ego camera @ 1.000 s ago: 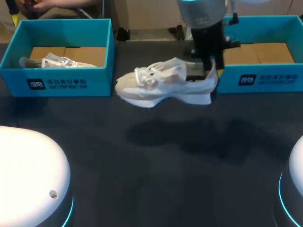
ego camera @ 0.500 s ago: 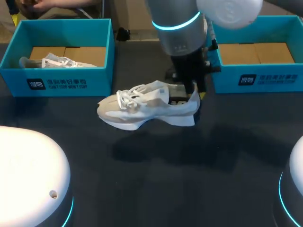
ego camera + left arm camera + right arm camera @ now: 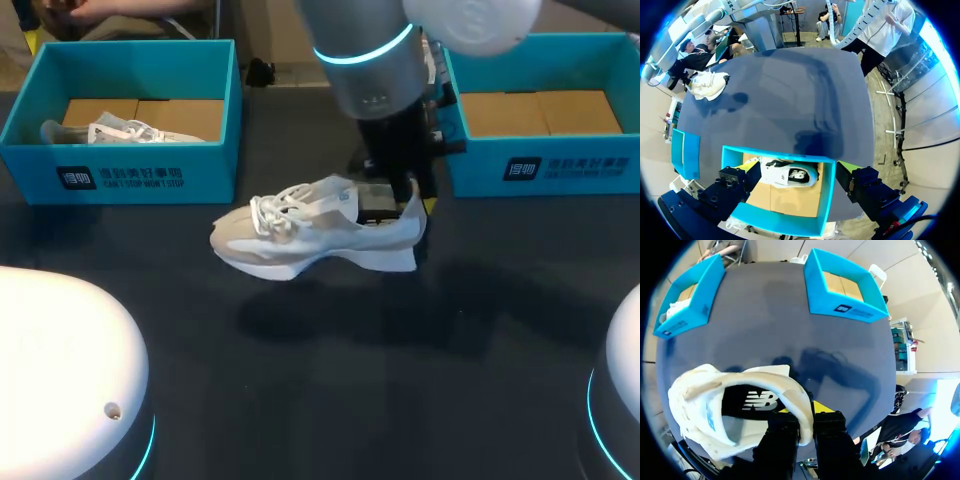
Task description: Take the shoe out of the shoebox, open the shoe tongue, remove and reinsert the insole, then place the shoe into the shoebox
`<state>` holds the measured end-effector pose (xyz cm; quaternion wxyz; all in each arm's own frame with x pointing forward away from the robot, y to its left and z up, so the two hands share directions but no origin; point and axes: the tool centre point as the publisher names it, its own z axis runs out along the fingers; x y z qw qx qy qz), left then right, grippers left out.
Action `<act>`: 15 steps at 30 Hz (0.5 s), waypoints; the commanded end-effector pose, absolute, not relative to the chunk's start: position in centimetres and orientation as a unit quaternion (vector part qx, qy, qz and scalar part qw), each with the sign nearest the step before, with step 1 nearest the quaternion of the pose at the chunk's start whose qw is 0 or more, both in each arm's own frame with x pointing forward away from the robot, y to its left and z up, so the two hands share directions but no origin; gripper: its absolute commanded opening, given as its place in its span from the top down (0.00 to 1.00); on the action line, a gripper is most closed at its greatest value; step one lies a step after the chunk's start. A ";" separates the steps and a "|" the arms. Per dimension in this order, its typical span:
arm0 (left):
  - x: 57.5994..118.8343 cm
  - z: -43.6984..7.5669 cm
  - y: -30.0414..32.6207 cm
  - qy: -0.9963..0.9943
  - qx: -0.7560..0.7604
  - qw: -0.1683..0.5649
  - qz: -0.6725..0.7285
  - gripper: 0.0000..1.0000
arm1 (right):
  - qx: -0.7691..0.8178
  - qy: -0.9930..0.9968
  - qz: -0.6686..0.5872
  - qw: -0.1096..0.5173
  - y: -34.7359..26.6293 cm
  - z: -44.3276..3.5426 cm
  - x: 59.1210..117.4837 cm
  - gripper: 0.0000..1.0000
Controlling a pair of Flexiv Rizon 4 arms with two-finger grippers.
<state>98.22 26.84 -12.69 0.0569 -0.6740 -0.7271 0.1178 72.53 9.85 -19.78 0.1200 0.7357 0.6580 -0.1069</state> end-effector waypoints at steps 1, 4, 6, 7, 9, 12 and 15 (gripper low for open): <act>98.3 -12.6 26.9 -0.727 -0.674 0.059 0.117 0.00 | 0.736 0.658 -0.107 0.120 10.0 -19.7 72.5 1.00; 98.3 -12.6 26.9 -0.727 -0.674 0.059 0.117 0.00 | 0.736 0.658 -0.107 0.120 10.0 -19.7 72.5 1.00; 98.3 -12.6 26.9 -0.727 -0.674 0.059 0.117 0.00 | 0.736 0.658 -0.107 0.120 10.0 -19.7 72.5 1.00; 98.3 -12.6 26.9 -0.727 -0.674 0.059 0.117 0.00 | 0.736 0.658 -0.105 0.120 9.8 -20.4 72.9 1.00; 98.3 -12.6 26.9 -0.727 -0.674 0.059 0.117 0.00 | 0.735 0.659 -0.108 0.121 9.8 -20.6 72.9 1.00; 98.3 -12.6 26.9 -0.727 -0.674 0.059 0.117 0.00 | 0.736 0.658 -0.110 0.118 9.6 -23.0 73.5 1.00; 98.3 -12.6 26.9 -0.727 -0.674 0.059 0.117 0.00 | 0.743 0.650 -0.098 0.127 9.6 -24.5 73.7 1.00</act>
